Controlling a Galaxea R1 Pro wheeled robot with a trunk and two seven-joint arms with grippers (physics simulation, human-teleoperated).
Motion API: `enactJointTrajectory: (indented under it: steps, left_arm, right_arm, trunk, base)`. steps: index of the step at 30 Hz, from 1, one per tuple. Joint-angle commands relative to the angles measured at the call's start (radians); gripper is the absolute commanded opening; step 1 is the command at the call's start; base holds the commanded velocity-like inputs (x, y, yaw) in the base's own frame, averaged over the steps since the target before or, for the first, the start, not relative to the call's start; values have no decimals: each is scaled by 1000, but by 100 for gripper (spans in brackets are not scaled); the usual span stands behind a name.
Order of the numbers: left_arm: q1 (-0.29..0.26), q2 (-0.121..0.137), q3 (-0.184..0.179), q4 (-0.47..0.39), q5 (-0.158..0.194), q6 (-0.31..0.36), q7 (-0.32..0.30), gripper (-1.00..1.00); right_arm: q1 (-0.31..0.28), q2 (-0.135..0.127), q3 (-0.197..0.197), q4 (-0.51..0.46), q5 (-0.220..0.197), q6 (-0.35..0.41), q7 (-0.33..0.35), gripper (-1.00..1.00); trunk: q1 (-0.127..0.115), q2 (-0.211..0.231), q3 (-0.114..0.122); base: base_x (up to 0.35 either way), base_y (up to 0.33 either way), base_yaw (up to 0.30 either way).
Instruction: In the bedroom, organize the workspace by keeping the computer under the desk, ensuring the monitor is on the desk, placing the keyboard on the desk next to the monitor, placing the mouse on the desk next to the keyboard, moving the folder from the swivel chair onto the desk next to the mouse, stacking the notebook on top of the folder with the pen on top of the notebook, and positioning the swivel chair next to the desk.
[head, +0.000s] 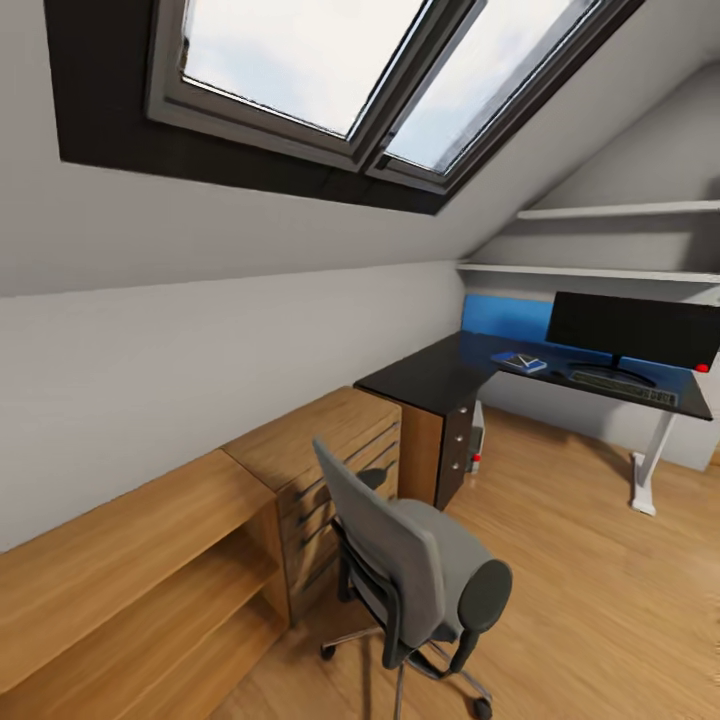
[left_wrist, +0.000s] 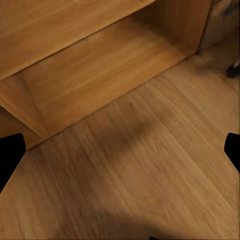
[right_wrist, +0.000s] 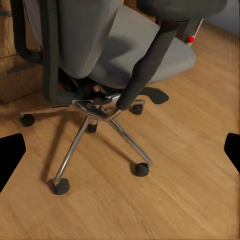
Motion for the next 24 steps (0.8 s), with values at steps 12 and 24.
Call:
enactJointTrajectory:
  steps: [12,24]
  left_arm:
    - [1,0,-9,-2,0,2,10,100]
    - [1,0,-10,-2,0,2,9,100]
  right_arm:
    - [-1,1,8,2,-4,-2,-6,100]
    - [-1,1,9,2,-4,-2,-4,100]
  trunk:
    - [1,-1,6]
    - [1,-1,13]
  base:
    - [129,258,-291]
    - [3,277,-291]
